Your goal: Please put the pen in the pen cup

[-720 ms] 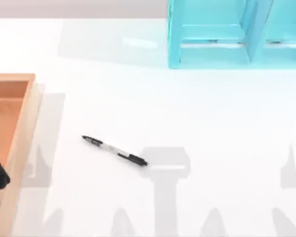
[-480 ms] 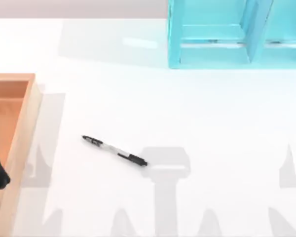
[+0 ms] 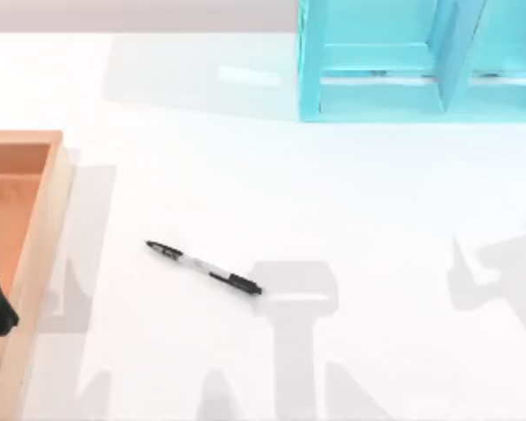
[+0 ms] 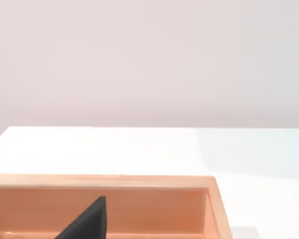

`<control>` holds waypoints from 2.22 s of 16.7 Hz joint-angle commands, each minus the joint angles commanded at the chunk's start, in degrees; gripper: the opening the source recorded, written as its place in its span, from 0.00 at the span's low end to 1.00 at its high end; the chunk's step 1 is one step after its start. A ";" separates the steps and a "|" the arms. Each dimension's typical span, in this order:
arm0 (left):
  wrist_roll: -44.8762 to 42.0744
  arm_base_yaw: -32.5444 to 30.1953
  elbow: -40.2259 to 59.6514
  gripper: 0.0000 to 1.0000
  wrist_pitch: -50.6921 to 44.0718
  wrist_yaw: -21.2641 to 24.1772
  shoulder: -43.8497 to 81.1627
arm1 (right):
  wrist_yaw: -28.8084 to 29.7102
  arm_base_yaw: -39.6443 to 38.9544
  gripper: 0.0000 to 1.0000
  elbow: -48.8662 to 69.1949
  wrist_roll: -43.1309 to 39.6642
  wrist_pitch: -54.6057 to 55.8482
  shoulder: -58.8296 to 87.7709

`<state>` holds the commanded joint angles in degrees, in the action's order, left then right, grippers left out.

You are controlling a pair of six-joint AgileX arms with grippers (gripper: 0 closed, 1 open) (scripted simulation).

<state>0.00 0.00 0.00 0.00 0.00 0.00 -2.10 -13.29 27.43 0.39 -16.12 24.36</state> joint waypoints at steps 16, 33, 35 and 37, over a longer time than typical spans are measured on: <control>0.00 0.00 0.00 1.00 0.00 0.00 0.00 | 4.18 -35.09 1.00 86.43 -1.73 -50.22 83.85; 0.00 0.00 0.00 1.00 0.00 0.00 0.00 | 18.83 -42.90 1.00 125.31 -6.53 -71.93 128.83; 0.00 0.00 0.00 1.00 0.00 0.00 0.00 | 19.06 -42.85 1.00 125.51 -6.60 -72.03 129.15; 0.00 0.00 0.00 1.00 0.00 0.00 0.00 | 19.06 -42.85 1.00 125.51 -6.60 -72.03 129.15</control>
<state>0.00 0.00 0.00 0.00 0.00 0.00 16.96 -56.13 152.93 -6.21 -88.15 153.51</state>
